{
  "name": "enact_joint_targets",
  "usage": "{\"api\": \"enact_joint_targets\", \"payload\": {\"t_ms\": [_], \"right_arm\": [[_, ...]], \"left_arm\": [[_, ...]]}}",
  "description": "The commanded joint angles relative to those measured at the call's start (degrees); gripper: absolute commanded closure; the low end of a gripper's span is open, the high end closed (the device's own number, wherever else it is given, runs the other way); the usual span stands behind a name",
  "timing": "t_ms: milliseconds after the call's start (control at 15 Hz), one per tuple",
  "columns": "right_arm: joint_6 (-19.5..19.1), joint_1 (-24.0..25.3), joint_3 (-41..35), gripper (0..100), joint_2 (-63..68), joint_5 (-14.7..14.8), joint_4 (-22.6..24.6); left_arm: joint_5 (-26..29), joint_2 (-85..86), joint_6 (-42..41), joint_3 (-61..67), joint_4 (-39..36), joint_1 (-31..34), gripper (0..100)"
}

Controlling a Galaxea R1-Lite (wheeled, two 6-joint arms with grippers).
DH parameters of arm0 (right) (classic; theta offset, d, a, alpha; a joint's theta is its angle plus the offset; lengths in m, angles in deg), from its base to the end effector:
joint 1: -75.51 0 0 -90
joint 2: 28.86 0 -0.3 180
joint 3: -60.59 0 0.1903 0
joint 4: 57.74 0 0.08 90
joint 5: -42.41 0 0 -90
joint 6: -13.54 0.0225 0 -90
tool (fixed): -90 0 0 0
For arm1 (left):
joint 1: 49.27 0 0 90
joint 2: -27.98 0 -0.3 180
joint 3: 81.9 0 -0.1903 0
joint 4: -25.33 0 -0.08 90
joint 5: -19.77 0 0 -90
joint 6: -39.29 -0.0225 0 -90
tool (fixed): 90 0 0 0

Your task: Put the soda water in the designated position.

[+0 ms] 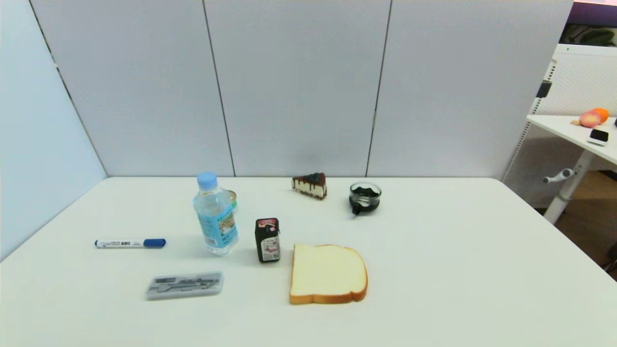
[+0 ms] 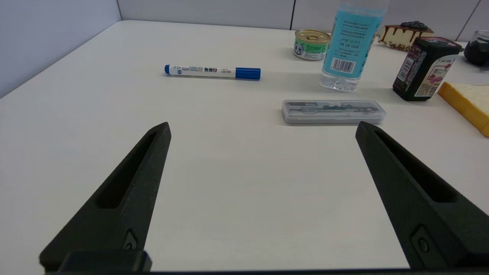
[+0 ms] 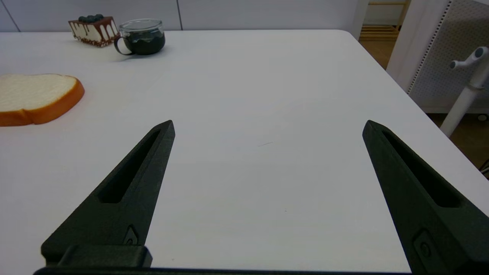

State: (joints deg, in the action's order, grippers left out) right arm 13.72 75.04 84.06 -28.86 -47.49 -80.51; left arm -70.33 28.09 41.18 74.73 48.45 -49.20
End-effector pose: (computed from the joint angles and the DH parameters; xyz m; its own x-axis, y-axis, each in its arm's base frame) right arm -0.0230 0.0001 0.0770 0.9999 -0.0099 0.0122 0.0099 0.9999 0.0032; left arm -0.0230 0.0000 0.0759 1.0000 0.0030 0.0063 -0.0028 0.9995 -0.0330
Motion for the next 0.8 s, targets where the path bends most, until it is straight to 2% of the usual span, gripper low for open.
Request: {"api": "enact_joint_targets", "payload": {"t_ms": [67, 400, 800], "right_arm": [[0.0, -0.1, 0.0, 0, 0.0, 0.0, 0.0], [-0.7, 0.0, 0.2, 0, 0.1, -0.2, -0.5], [0.3, 0.0, 0.0, 0, 0.1, 0.0, 0.0]], "left_arm": [[0.0, -0.1, 0.0, 0.0, 0.0, 0.0, 0], [0.0, -0.1, 0.0, 0.0, -0.1, 0.0, 0], [0.0, -0.1, 0.0, 0.0, 0.0, 0.0, 0]]}}
